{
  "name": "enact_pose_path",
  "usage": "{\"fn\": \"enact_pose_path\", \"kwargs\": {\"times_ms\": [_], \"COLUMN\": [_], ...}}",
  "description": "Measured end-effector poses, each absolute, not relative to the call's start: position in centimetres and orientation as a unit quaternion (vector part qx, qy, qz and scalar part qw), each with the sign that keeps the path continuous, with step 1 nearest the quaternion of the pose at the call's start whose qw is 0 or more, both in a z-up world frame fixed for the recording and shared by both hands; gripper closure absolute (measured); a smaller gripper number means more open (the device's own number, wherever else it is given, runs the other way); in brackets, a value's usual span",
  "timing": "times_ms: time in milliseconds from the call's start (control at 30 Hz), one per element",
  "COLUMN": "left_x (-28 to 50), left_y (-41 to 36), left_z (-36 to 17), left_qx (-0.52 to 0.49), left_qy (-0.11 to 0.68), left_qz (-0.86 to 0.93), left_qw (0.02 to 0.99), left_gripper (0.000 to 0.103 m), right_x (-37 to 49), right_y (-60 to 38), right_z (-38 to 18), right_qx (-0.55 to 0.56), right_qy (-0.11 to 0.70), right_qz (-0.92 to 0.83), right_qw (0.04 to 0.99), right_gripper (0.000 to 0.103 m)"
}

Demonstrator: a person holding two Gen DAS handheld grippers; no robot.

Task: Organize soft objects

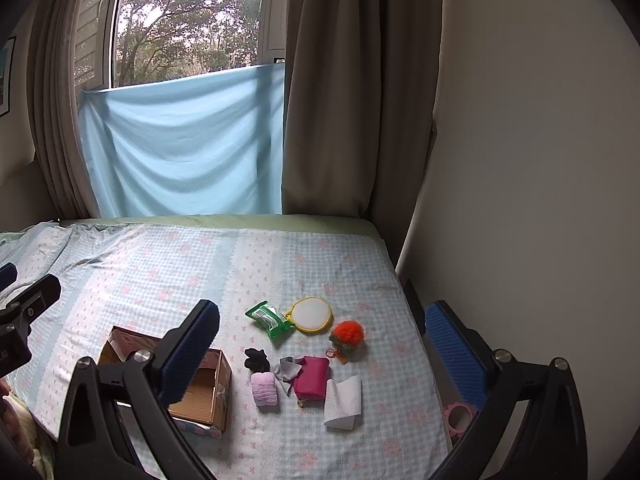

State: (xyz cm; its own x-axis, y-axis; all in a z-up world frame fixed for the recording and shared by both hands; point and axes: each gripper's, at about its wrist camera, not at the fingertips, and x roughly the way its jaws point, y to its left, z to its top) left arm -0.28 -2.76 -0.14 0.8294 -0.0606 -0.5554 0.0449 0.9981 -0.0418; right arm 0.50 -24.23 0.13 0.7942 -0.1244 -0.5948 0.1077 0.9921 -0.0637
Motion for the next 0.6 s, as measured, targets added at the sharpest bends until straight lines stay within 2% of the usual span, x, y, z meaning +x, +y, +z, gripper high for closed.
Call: {"fn": "enact_pose_path", "kwargs": {"times_ms": [600], "left_x": [0.26], "left_y": [-2.62], "left_z": [-0.57], "left_qx": [-0.014], "left_qy": [0.298], "left_qz": [-0.035], "left_qw": [0.954], "left_gripper": [0.000], "right_x": [0.49], "right_y": [-24.02], "right_z": [0.06], "right_qx": [-0.011], "right_qy": [0.318], "right_qz": [-0.070], "right_qw": [0.946], "right_gripper": [0.000]}}
